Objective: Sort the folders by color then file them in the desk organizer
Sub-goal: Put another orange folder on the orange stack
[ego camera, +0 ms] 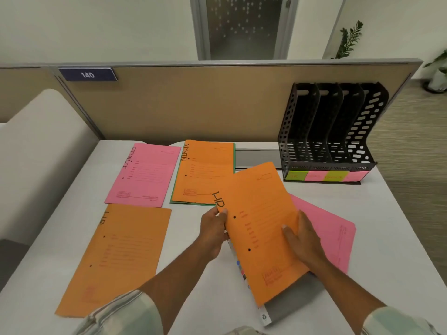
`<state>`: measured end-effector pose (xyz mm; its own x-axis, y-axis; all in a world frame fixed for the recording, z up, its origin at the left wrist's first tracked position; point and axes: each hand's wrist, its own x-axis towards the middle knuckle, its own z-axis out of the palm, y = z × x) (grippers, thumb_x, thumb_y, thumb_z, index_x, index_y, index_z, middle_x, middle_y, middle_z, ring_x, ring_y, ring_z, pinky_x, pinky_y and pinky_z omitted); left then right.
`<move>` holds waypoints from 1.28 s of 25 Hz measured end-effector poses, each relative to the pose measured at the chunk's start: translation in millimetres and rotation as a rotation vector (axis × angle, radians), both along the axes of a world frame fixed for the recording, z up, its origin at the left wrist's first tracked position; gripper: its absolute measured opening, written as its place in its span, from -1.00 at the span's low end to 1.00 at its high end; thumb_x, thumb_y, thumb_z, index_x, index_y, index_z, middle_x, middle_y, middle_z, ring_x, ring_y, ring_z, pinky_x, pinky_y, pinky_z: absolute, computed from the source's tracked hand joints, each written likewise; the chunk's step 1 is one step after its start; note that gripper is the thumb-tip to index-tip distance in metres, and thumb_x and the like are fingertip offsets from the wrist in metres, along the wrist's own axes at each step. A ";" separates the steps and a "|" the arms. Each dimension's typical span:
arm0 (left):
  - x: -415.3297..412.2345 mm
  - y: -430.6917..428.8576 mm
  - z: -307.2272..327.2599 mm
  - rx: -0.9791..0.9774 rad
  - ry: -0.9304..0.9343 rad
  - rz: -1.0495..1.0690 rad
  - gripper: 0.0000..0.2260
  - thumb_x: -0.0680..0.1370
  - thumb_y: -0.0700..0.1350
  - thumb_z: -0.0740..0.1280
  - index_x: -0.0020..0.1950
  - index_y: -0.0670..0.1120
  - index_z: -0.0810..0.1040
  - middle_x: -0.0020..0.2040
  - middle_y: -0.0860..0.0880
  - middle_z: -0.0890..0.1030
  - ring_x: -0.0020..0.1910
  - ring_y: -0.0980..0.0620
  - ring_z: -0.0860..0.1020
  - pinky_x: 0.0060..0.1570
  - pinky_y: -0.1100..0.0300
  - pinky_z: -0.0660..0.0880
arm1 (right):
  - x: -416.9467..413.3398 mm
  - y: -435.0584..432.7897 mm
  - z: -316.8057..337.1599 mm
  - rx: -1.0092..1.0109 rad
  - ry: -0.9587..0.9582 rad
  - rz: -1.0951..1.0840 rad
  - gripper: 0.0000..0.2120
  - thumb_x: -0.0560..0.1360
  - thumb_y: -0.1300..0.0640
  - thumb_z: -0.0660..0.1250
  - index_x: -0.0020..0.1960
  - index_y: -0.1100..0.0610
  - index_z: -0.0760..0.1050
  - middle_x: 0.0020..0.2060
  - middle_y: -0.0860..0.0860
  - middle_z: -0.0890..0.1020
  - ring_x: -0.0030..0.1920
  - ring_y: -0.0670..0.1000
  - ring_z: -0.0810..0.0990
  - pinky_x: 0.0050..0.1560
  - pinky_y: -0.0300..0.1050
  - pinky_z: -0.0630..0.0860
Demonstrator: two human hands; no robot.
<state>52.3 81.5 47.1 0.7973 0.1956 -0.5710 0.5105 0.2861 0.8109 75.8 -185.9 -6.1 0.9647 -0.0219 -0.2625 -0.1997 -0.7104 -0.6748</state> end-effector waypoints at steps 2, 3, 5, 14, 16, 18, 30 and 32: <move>-0.3 24.9 3.0 0.011 -0.004 0.021 -0.75 0.77 -0.06 0.20 0.27 -0.02 0.66 0.11 -0.12 0.77 0.07 -0.15 0.73 0.03 -0.17 0.70 | 1.6 9.9 0.7 0.115 0.048 -0.064 -0.41 0.68 -0.04 0.27 0.63 0.09 0.18 0.54 0.06 0.39 0.52 0.19 0.38 0.48 0.24 0.37; -1.4 38.4 2.9 0.017 -0.002 0.030 -0.75 0.77 -0.04 0.19 0.26 -0.01 0.66 0.10 -0.10 0.78 0.08 -0.14 0.74 0.07 -0.19 0.70 | 1.1 18.2 2.2 0.190 0.077 -0.075 -0.50 0.68 0.02 0.28 0.58 0.07 0.29 0.47 0.05 0.46 0.48 0.19 0.43 0.44 0.21 0.42; -3.7 65.1 1.7 0.032 0.021 0.051 -0.75 0.77 -0.02 0.20 0.24 -0.01 0.67 0.07 -0.08 0.79 0.07 -0.14 0.75 0.13 -0.21 0.68 | -3.1 37.3 6.2 0.359 0.143 -0.097 -0.75 0.66 0.16 0.30 0.31 -0.03 0.55 0.26 0.02 0.65 0.25 0.12 0.63 0.21 0.10 0.59; -11.0 202.6 -29.8 0.251 0.145 0.234 -0.73 0.74 -0.05 0.25 0.07 -0.17 0.68 -0.08 -0.13 0.76 -0.14 -0.14 0.69 -0.20 0.07 0.62 | -41.4 178.0 0.9 0.617 0.372 -0.141 -0.83 0.60 0.34 0.33 0.07 0.18 0.67 -0.04 0.09 0.78 -0.06 0.11 0.77 -0.05 0.07 0.71; -14.1 233.9 -34.7 0.315 0.184 0.251 -0.75 0.73 -0.08 0.28 0.20 -0.21 0.65 0.08 -0.22 0.74 -0.06 -0.19 0.69 -0.12 0.03 0.64 | -51.7 212.8 -1.5 0.604 0.434 -0.112 -0.81 0.58 0.33 0.33 0.09 0.14 0.65 -0.05 0.08 0.78 -0.09 0.08 0.77 -0.10 0.04 0.71; -20.2 264.5 -43.0 0.354 0.224 0.269 -0.67 0.71 -0.10 0.31 0.41 -0.26 0.56 0.30 -0.26 0.66 0.21 -0.27 0.65 0.22 -0.15 0.61 | -62.6 246.9 -4.4 0.566 0.458 -0.072 -0.72 0.54 0.28 0.32 0.16 -0.02 0.56 -0.03 0.05 0.76 -0.12 0.04 0.77 -0.20 -0.02 0.69; -59.6 363.6 -76.2 0.750 0.343 0.183 -0.79 0.61 -0.34 0.30 0.09 -0.14 0.70 0.11 -0.11 0.64 0.23 -0.26 0.59 0.09 0.09 0.41 | -87.1 360.1 -20.8 0.411 0.665 0.218 -0.80 0.53 0.08 0.31 0.12 -0.16 0.45 0.09 -0.13 0.66 0.08 -0.04 0.69 0.12 0.02 0.68; -60.2 368.7 -76.7 0.811 0.324 0.123 -0.76 0.59 -0.33 0.29 0.17 -0.17 0.69 0.07 -0.14 0.69 0.12 -0.28 0.63 0.08 0.03 0.53 | -85.9 367.9 -22.8 0.406 0.656 0.255 -0.83 0.54 0.08 0.31 0.06 -0.17 0.49 0.05 -0.17 0.67 0.06 -0.10 0.68 0.08 -0.09 0.67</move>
